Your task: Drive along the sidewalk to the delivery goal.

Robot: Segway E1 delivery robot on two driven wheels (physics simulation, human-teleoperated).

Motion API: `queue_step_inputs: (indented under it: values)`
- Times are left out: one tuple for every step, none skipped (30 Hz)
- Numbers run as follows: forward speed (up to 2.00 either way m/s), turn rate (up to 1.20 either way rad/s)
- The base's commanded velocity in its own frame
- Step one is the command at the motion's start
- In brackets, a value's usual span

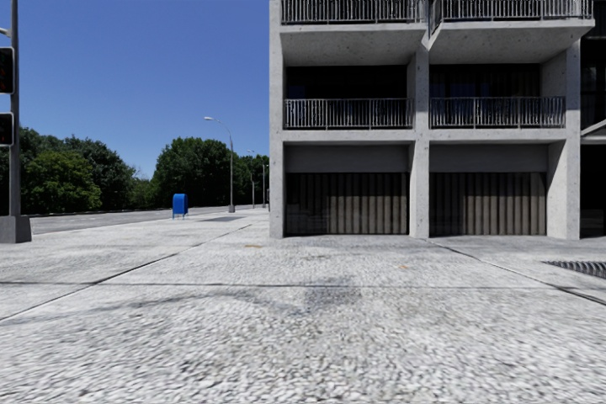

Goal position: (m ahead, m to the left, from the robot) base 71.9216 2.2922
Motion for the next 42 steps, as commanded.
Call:
queue_step_inputs:
  values:
    - [1.44, 0.00]
    - [1.44, 0.00]
    - [1.44, 0.00]
    - [1.44, 0.00]
    - [1.44, 0.00]
    - [1.46, 0.00]
    - [1.46, 0.00]
    - [1.47, 0.00]
    - [1.47, 0.04]
    - [1.48, 0.15]
    - [1.48, 0.15]
    - [1.50, 0.21]
    - [1.51, 0.23]
    - [1.52, 0.26]
    - [1.55, 0.30]
    - [1.55, 0.30]
    - [1.56, 0.38]
    - [1.56, 0.48]
    - [1.56, 0.55]
    - [1.56, 0.55]
    - [1.57, 0.58]
    - [1.58, 0.60]
    - [1.60, 0.62]
    - [1.60, 0.62]
    - [1.60, 0.63]
    - [1.61, 0.65]
    - [1.61, 0.67]
    - [1.61, 0.67]
    - [1.62, 0.68]
    - [1.62, 0.68]
    - [1.62, 0.68]
    - [1.62, 0.68]
    - [1.62, 0.68]
    - [1.63, 0.68]
    - [1.63, 0.68]
    - [1.63, 0.67]
    - [1.63, 0.53]
    - [1.63, 0.44]
    - [1.63, 0.34]
    - [1.63, 0.34]
    - [1.63, 0.12]
    - [1.63, 0.02]
